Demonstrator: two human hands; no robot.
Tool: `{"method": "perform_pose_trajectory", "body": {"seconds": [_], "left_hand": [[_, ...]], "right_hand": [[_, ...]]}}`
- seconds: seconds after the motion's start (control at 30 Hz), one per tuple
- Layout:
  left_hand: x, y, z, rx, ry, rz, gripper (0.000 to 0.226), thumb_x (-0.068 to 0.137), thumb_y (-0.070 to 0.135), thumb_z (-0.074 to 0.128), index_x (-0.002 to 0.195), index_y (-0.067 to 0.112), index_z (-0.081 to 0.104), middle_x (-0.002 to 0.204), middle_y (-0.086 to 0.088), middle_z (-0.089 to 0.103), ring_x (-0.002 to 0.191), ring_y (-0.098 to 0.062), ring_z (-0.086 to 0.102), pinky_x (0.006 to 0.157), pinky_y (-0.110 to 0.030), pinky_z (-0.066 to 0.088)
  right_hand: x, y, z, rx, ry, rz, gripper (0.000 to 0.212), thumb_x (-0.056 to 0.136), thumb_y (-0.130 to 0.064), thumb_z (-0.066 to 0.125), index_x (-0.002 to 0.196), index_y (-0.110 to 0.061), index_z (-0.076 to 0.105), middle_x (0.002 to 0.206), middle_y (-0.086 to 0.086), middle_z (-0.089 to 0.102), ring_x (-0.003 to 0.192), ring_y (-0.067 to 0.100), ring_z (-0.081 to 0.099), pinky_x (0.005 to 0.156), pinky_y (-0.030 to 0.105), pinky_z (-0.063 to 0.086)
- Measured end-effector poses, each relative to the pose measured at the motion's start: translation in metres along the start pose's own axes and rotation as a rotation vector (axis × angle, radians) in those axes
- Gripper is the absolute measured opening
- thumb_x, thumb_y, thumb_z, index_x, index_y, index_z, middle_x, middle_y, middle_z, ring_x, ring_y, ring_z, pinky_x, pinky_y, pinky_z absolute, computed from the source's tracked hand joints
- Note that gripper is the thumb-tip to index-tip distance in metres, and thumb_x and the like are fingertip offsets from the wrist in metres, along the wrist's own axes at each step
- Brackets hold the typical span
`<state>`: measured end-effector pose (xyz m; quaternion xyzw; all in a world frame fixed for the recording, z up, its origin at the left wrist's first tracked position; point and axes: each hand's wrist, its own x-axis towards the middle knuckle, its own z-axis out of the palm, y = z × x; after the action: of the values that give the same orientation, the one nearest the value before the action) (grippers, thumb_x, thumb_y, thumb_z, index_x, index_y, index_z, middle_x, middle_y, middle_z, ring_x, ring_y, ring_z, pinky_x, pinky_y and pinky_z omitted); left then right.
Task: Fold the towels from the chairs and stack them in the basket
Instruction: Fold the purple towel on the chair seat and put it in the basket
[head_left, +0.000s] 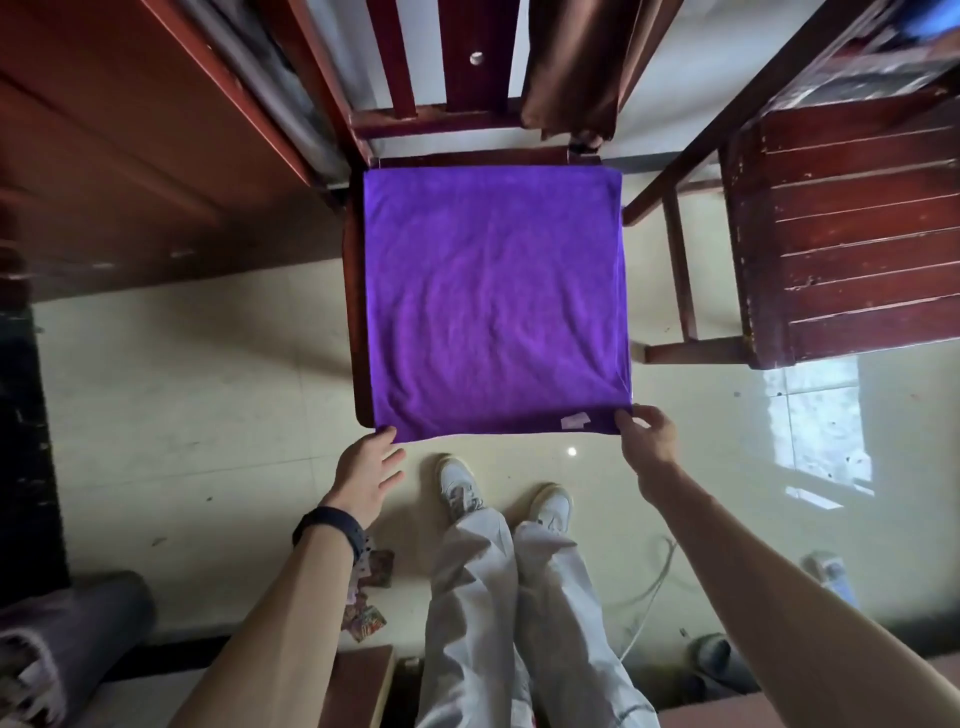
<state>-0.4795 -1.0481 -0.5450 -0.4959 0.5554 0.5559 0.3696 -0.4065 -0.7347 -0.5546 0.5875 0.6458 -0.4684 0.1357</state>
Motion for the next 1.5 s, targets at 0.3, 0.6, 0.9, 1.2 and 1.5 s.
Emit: {"method": "perform_pose_trajectory", "body": {"seconds": [0.3, 0.6, 0.9, 1.2, 1.5], "left_hand": [[0.008, 0.003, 0.024, -0.004, 0.019, 0.016, 0.010, 0.101, 0.027, 0.053, 0.106, 0.021, 0.061, 0.102, -0.005, 0.069, 0.086, -0.020, 0.069, 0.073, -0.030, 0.051], [-0.048, 0.097, 0.016, 0.093, 0.050, 0.414, 0.009, 0.096, 0.027, 0.063, 0.087, 0.025, 0.062, 0.082, 0.004, 0.069, 0.059, -0.003, 0.065, 0.059, -0.019, 0.044], [-0.018, 0.076, 0.016, 0.366, 0.124, 0.282, 0.016, 0.089, 0.032, 0.067, 0.094, 0.017, 0.070, 0.088, -0.005, 0.070, 0.074, -0.018, 0.066, 0.065, -0.030, 0.052], [0.021, 0.028, 0.018, 0.436, 0.272, 0.334, 0.016, 0.084, 0.041, 0.075, 0.079, 0.027, 0.068, 0.077, -0.005, 0.070, 0.070, -0.027, 0.070, 0.077, -0.041, 0.060], [0.027, 0.029, 0.012, 0.626, 0.263, 0.362, 0.027, 0.075, 0.053, 0.066, 0.072, 0.026, 0.064, 0.093, -0.008, 0.076, 0.090, -0.032, 0.072, 0.088, -0.042, 0.056]], "right_hand": [[0.004, -0.006, 0.018, 0.261, -0.084, 0.129, 0.007, 0.099, -0.023, 0.060, 0.095, -0.018, 0.059, 0.088, 0.008, 0.069, 0.076, 0.024, 0.072, 0.070, 0.037, 0.060], [-0.031, -0.107, -0.021, 0.523, -0.135, -0.002, 0.009, 0.098, -0.009, 0.061, 0.095, -0.004, 0.068, 0.071, 0.008, 0.061, 0.056, 0.010, 0.061, 0.065, 0.026, 0.060], [-0.018, -0.103, -0.041, 0.326, -0.042, -0.179, 0.004, 0.095, -0.007, 0.062, 0.095, -0.008, 0.066, 0.070, 0.006, 0.058, 0.061, 0.017, 0.054, 0.063, 0.026, 0.056], [0.015, -0.012, -0.002, 0.181, -0.016, 0.014, 0.005, 0.093, -0.012, 0.065, 0.098, -0.012, 0.066, 0.078, 0.007, 0.066, 0.068, 0.017, 0.061, 0.067, 0.031, 0.053], [0.021, -0.024, 0.005, -0.303, 0.066, -0.132, 0.021, 0.089, -0.029, 0.065, 0.104, -0.016, 0.072, 0.106, 0.012, 0.073, 0.102, 0.033, 0.065, 0.093, 0.041, 0.051]]}}
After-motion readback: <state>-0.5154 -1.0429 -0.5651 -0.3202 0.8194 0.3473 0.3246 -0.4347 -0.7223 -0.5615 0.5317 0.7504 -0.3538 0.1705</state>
